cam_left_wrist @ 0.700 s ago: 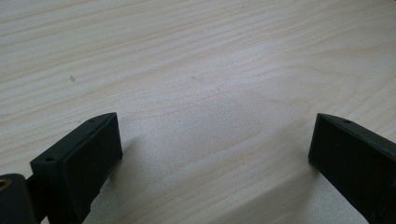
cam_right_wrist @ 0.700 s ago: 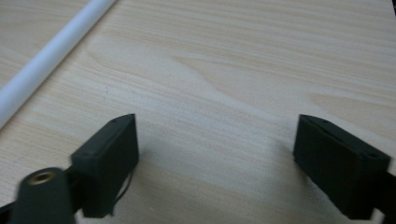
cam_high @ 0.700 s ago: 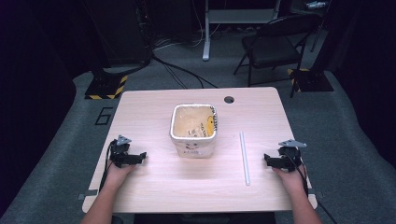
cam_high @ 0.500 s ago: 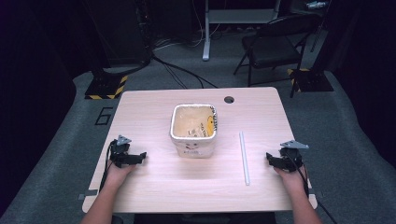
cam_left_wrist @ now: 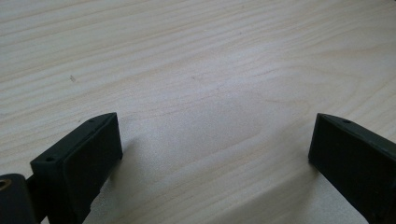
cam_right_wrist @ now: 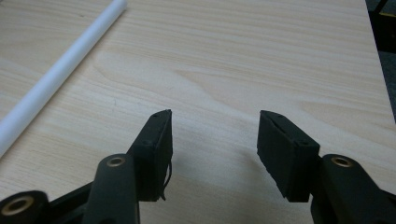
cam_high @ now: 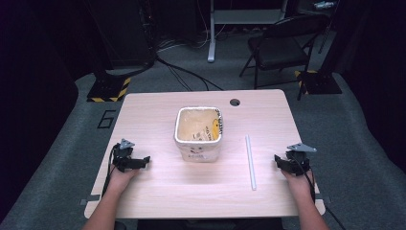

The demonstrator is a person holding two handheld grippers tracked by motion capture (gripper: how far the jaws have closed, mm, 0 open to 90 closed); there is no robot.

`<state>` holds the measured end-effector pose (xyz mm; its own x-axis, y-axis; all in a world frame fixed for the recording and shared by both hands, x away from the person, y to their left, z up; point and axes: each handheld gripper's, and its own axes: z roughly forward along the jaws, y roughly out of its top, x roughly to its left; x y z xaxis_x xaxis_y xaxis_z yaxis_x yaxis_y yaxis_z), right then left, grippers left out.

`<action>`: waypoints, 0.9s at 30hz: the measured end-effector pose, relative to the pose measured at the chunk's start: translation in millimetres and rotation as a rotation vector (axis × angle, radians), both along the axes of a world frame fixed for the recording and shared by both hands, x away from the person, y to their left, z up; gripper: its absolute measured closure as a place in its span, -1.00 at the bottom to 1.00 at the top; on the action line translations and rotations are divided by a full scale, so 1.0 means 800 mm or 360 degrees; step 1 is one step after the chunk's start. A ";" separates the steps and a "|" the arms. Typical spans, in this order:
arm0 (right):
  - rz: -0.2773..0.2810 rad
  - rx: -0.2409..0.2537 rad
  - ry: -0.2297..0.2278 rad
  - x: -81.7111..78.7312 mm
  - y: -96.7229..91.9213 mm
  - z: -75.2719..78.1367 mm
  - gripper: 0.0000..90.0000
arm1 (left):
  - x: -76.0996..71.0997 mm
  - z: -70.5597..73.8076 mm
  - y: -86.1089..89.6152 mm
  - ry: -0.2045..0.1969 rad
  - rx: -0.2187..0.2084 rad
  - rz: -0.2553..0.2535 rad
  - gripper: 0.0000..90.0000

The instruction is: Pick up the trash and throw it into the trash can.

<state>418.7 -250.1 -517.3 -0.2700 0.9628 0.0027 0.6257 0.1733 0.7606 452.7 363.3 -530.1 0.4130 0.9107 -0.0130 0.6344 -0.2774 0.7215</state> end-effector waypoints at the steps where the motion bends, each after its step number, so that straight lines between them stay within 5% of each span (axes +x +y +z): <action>1: 0.0005 -0.0004 -0.0005 0.000 0.001 0.001 0.00 | 0.000 0.000 0.000 0.0000 0.0000 0.0000 -0.95; 27: 0.0157 0.0092 -0.0120 -0.014 0.031 0.035 0.05 | 0.000 0.000 0.000 0.0000 0.0001 0.0000 -0.95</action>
<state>407.2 -225.5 -489.4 -0.3650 0.9304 0.0337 0.5486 0.1857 0.8152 452.6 363.3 -530.1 0.4129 0.9107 -0.0125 0.6345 -0.2777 0.7213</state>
